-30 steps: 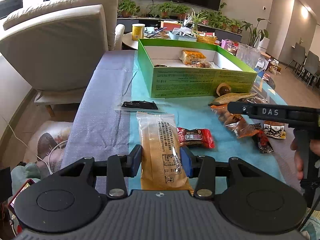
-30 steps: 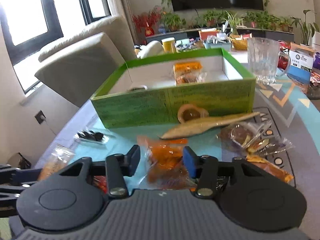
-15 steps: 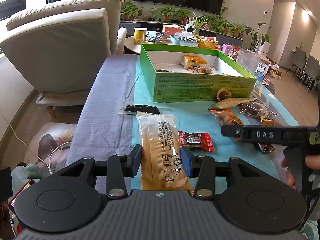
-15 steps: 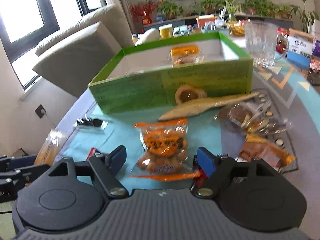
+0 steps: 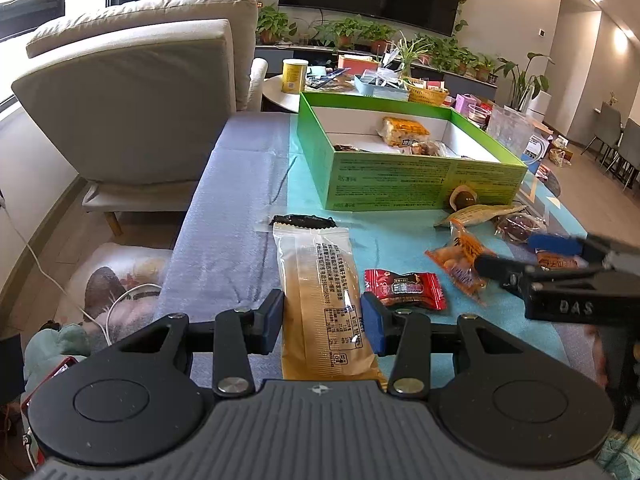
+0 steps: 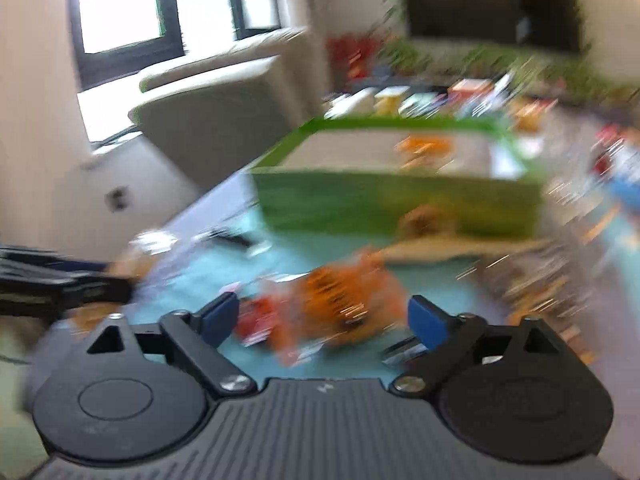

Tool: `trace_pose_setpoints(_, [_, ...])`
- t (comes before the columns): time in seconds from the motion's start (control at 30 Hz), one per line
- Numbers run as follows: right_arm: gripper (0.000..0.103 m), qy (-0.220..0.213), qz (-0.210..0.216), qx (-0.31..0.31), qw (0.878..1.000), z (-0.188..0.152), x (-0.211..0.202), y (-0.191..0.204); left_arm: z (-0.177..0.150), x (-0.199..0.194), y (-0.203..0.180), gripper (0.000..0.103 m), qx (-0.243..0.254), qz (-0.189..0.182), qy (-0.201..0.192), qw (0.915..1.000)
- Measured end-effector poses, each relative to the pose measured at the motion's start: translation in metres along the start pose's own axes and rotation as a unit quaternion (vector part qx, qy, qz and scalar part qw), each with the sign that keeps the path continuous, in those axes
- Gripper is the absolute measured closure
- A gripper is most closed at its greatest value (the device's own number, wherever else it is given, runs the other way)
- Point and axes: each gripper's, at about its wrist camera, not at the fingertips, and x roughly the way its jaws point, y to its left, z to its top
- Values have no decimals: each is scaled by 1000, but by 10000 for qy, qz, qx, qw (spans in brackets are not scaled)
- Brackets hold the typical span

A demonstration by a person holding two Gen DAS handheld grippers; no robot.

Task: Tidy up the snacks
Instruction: 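Carry the beige bag with the left tool while the right tool carries the nut bag into the box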

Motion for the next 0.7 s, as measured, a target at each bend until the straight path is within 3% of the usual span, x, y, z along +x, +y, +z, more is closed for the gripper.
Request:
trace_pose_setpoints(0.13, [38,-30,500,-1053,9932,-1,12,-1,0,0,0,64,-4,26,1,10000])
trace_pose_setpoints(0.27, [38,339,1021,-1149,9875,4,32,-2,1,-1,-3,64,25,75,-5,10000])
trace_pose_setpoints(0.4, [38,796,831,-1236,9856,3,51,-3,2,-1,-3,64,48,106,-15,9999])
trace_pose_setpoints(0.47, [38,955,894,-829,9879,5,56,-11,3,0,-3,64,48,111,-13,9999])
trace_pose_setpoints(0.7, [39,823,592,-438,9939,3,35,-13,3,3,-7,64,78,67,11,9999])
